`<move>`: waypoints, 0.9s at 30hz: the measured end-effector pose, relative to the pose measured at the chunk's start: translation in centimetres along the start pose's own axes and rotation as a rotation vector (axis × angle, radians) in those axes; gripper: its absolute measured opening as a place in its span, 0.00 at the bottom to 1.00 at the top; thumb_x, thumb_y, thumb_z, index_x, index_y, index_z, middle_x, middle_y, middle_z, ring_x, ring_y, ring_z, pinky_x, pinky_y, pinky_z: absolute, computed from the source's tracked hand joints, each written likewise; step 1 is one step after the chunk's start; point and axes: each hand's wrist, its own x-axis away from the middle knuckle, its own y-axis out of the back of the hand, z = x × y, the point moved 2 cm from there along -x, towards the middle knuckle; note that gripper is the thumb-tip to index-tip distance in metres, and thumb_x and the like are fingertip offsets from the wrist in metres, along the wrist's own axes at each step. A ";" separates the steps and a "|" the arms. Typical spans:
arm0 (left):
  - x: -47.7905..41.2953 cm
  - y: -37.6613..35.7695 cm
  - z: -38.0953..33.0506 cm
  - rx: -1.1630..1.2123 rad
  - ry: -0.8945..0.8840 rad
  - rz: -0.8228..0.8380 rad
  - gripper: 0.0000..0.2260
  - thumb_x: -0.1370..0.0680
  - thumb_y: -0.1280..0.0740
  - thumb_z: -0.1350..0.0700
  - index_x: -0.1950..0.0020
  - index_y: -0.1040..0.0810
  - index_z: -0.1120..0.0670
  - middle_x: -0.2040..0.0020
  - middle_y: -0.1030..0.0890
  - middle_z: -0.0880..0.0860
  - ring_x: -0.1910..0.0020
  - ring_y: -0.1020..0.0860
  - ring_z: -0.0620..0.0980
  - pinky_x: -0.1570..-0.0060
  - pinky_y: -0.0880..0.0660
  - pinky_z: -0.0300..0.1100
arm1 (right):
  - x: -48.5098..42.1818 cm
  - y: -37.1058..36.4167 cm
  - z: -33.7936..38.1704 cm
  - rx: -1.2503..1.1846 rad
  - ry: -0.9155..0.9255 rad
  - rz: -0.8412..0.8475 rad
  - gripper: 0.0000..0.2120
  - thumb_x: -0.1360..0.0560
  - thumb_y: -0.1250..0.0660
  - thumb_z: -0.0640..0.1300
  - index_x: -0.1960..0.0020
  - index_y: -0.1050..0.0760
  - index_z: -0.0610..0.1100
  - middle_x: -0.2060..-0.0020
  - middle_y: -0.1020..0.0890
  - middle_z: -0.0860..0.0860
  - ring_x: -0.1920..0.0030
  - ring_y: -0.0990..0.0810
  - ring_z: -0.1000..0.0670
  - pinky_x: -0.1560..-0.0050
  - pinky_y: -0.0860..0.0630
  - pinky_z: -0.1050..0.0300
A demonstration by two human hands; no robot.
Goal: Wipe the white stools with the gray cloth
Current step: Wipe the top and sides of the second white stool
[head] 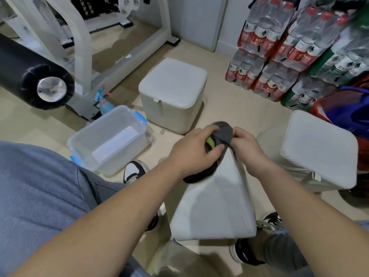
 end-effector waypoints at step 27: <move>-0.1 0.7 0.2 -0.109 0.235 0.519 0.50 0.45 0.20 0.27 0.26 0.33 0.33 0.40 0.19 0.38 0.41 0.20 0.45 0.39 0.21 0.48 | -3.1 2.9 -7.2 0.058 -0.516 0.287 0.28 0.25 0.36 0.76 0.42 0.15 0.55 0.45 0.14 0.53 0.48 0.19 0.54 0.41 0.26 0.53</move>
